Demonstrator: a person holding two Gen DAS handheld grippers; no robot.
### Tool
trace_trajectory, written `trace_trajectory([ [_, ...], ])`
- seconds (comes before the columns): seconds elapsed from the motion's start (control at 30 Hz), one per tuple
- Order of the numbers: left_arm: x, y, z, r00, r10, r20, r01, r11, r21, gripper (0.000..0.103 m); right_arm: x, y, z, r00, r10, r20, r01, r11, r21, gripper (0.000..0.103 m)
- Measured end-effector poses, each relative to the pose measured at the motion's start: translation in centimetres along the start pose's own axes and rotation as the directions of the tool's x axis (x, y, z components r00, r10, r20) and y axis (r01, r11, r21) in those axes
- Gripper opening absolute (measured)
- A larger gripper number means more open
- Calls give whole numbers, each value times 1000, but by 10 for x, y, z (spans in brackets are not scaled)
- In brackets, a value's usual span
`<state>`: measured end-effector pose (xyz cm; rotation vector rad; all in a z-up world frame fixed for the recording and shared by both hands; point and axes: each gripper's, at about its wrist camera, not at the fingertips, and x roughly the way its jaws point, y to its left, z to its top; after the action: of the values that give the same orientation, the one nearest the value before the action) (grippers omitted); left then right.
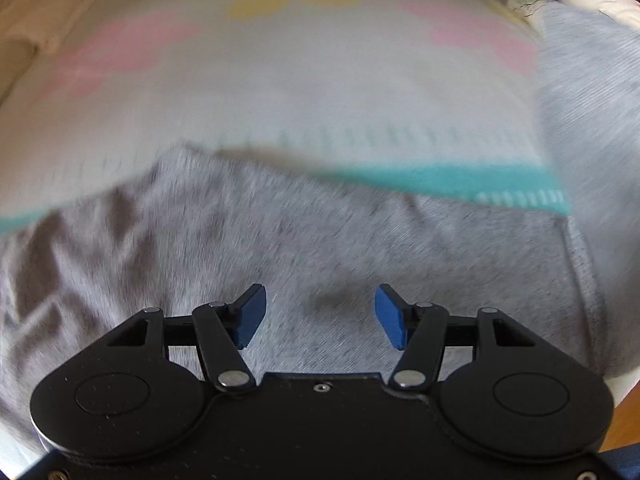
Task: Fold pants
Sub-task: 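Open the right tool and release the folded sweatpants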
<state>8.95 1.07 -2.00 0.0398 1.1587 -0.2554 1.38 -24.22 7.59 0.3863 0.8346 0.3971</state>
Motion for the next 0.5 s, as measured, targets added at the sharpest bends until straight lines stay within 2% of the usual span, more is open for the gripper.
trace_trajectory([
  [0.07, 5, 13, -5, 999, -20, -35, 18, 998, -58, 63, 29, 18, -12, 997, -20, -71, 14, 997, -78, 12],
  [0.13, 6, 24, -8, 999, 1, -35, -5, 994, -108, 63, 53, 32, -26, 990, -46, -135, 25, 988, -153, 12],
  [0.27, 0, 37, -15, 998, 61, -24, -64, 991, -115, 61, 72, 53, -46, 979, -76, -187, 27, 968, -250, 15],
  [0.4, -8, 48, -23, 992, 123, 5, -122, 987, -109, 61, 76, 57, -52, 964, -12, -264, -50, 973, -225, 22],
  [0.5, -18, 57, -27, 983, 177, 48, -171, 979, -113, 61, 61, 59, -49, 964, 34, -264, -96, 970, -224, 22],
])
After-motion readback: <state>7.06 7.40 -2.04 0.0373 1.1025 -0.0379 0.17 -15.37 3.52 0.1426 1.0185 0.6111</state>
